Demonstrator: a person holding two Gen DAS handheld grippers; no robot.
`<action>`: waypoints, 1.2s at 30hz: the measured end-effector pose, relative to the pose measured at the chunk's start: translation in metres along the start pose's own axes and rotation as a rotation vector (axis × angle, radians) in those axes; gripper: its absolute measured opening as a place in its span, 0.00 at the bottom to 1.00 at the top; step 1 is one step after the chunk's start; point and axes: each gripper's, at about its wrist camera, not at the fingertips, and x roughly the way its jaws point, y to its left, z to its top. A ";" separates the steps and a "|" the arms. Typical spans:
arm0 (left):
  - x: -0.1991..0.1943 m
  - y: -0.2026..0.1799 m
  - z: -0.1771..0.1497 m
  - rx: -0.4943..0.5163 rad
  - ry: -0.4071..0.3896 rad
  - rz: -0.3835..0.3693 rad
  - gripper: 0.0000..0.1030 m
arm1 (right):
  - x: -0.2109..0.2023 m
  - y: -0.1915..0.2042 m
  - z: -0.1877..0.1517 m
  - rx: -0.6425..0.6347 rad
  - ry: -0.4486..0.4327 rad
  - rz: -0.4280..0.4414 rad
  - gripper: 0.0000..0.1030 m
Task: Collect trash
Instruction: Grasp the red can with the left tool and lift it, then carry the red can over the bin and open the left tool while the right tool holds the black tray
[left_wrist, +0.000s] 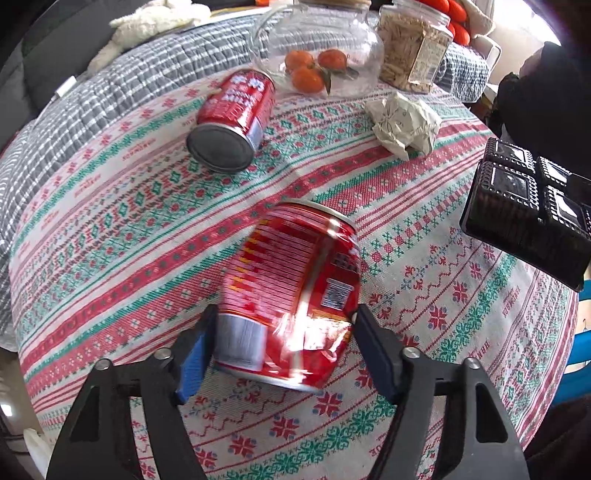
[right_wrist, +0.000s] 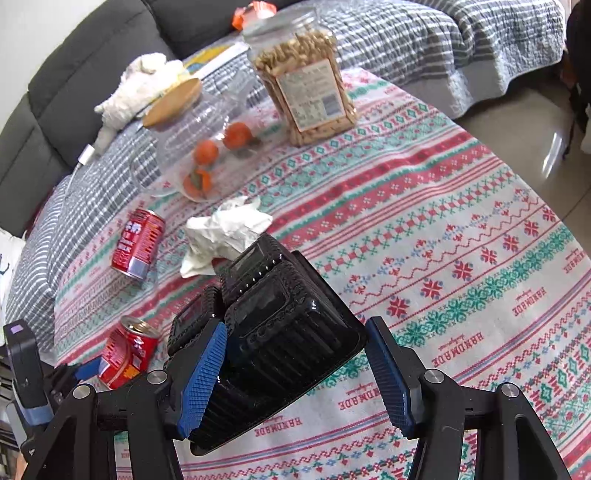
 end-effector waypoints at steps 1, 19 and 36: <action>0.003 0.000 0.001 -0.005 0.003 -0.002 0.64 | 0.001 0.000 -0.001 -0.003 0.006 -0.001 0.64; -0.070 0.033 -0.069 -0.217 -0.089 -0.003 0.63 | -0.021 0.022 -0.023 -0.076 0.023 0.010 0.64; -0.130 0.105 -0.161 -0.405 -0.116 0.019 0.63 | -0.026 0.121 -0.071 -0.235 0.037 0.097 0.64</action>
